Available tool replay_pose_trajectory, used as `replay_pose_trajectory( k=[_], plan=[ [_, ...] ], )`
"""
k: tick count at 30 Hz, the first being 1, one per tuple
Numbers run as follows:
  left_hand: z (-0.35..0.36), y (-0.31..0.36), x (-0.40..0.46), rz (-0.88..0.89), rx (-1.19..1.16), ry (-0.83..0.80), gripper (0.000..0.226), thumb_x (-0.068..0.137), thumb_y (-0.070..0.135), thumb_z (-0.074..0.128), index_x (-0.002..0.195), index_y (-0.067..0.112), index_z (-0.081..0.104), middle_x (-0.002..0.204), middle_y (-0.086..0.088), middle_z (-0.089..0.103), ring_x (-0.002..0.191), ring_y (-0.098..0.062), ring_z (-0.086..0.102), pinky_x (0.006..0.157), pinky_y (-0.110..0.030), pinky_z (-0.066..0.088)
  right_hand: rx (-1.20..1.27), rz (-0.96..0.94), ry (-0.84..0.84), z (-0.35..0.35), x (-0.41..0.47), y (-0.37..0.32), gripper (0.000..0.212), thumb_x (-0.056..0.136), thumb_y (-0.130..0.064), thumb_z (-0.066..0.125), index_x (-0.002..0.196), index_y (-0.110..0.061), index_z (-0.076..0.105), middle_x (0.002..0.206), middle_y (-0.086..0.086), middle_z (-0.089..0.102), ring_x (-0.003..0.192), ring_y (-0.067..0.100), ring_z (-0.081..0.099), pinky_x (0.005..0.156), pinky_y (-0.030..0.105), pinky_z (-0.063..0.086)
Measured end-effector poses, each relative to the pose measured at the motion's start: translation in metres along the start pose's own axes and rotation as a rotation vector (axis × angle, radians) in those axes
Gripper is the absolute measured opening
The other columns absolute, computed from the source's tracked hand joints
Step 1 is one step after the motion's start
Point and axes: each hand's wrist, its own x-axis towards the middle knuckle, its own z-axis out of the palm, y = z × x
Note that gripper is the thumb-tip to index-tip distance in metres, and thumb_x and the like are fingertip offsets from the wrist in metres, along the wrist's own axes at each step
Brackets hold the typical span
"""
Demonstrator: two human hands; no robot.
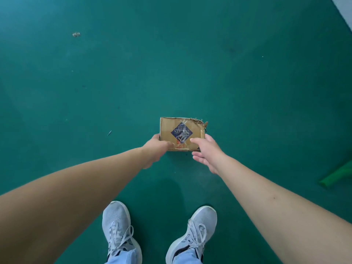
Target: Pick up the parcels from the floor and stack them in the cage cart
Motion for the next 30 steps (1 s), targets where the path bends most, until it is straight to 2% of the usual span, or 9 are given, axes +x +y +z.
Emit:
replay_pose_trajectory(
  k=[3,6,9,13,16,19,25,27,30],
  plan=[
    [0.002,0.009,-0.026,0.0,0.072,-0.025,0.051,0.096,0.034,0.065,0.141,0.028,0.042,0.114,0.005,0.059,0.107,-0.021,0.057,0.097,-0.04,0.05,0.031,0.008,0.034,-0.013,-0.02,0.0,0.061,0.096,-0.036,0.069,0.148,-0.032,0.036,0.137,0.003,0.056,0.11,0.026,0.066,0.085,0.034,0.059],
    [-0.001,0.031,-0.072,0.006,0.074,-0.058,0.057,0.095,0.037,0.067,0.145,0.026,0.041,0.129,0.001,0.06,0.12,-0.022,0.057,0.101,-0.042,0.05,0.09,0.01,0.053,-0.032,-0.065,-0.012,0.058,0.097,-0.038,0.069,0.144,-0.03,0.036,0.132,0.006,0.06,0.11,0.029,0.066,0.088,0.039,0.06],
    [-0.002,0.064,-0.136,0.042,-0.005,-0.073,0.067,0.091,0.057,0.068,0.144,0.028,0.04,0.135,0.002,0.058,0.123,-0.023,0.057,0.108,-0.046,0.048,0.179,-0.006,0.068,-0.052,-0.126,-0.026,0.055,0.093,-0.055,0.068,0.133,-0.03,0.039,0.132,0.005,0.058,0.117,0.03,0.064,0.085,0.043,0.062],
    [-0.006,0.111,-0.24,0.031,-0.124,-0.133,0.078,0.081,0.081,0.059,0.139,0.031,0.044,0.118,0.008,0.058,0.119,-0.028,0.061,0.11,-0.05,0.047,0.294,0.018,0.052,-0.078,-0.226,-0.045,0.082,0.075,-0.089,0.058,0.133,-0.032,0.041,0.139,-0.002,0.05,0.123,0.033,0.059,0.086,0.051,0.062],
    [-0.005,0.139,-0.331,0.036,-0.152,-0.218,0.072,0.08,0.088,0.051,0.127,0.034,0.056,0.132,0.006,0.058,0.117,-0.032,0.063,0.11,-0.055,0.045,0.381,0.006,0.04,-0.099,-0.314,-0.057,0.097,0.064,-0.099,0.052,0.139,-0.037,0.047,0.136,-0.004,0.059,0.116,0.032,0.064,0.088,0.055,0.06],
    [0.001,0.154,-0.429,0.021,-0.087,-0.274,0.073,0.082,0.086,0.049,0.128,0.029,0.051,0.133,0.003,0.05,0.129,-0.04,0.053,0.114,-0.061,0.037,0.36,-0.028,0.093,-0.117,-0.409,-0.063,0.073,0.077,-0.087,0.055,0.129,-0.035,0.058,0.125,-0.002,0.069,0.11,0.027,0.068,0.087,0.049,0.061],
    [0.005,0.149,-0.568,0.061,0.17,-0.347,0.06,0.086,0.071,0.064,0.121,0.022,0.059,0.129,-0.006,0.059,0.114,-0.038,0.062,0.107,-0.056,0.048,0.427,-0.087,0.241,-0.137,-0.568,-0.044,0.04,0.091,-0.061,0.059,0.113,-0.027,0.061,0.109,0.002,0.075,0.102,0.025,0.071,0.097,0.051,0.056],
    [0.009,0.15,-0.605,0.105,0.257,-0.373,0.059,0.087,0.067,0.067,0.121,0.019,0.06,0.129,-0.011,0.06,0.113,-0.036,0.063,0.105,-0.05,0.051,0.48,-0.12,0.287,-0.142,-0.611,-0.033,0.043,0.09,-0.059,0.06,0.116,-0.024,0.061,0.108,0.002,0.076,0.102,0.024,0.071,0.096,0.051,0.056],
    [0.019,0.147,-0.665,0.159,0.361,-0.473,0.062,0.085,0.068,0.067,0.124,0.02,0.058,0.132,-0.013,0.057,0.116,-0.035,0.062,0.104,-0.049,0.052,0.602,-0.185,0.352,-0.141,-0.679,-0.005,0.069,0.073,-0.068,0.065,0.126,-0.024,0.058,0.112,0.001,0.076,0.103,0.021,0.072,0.087,0.046,0.059]
  ],
)
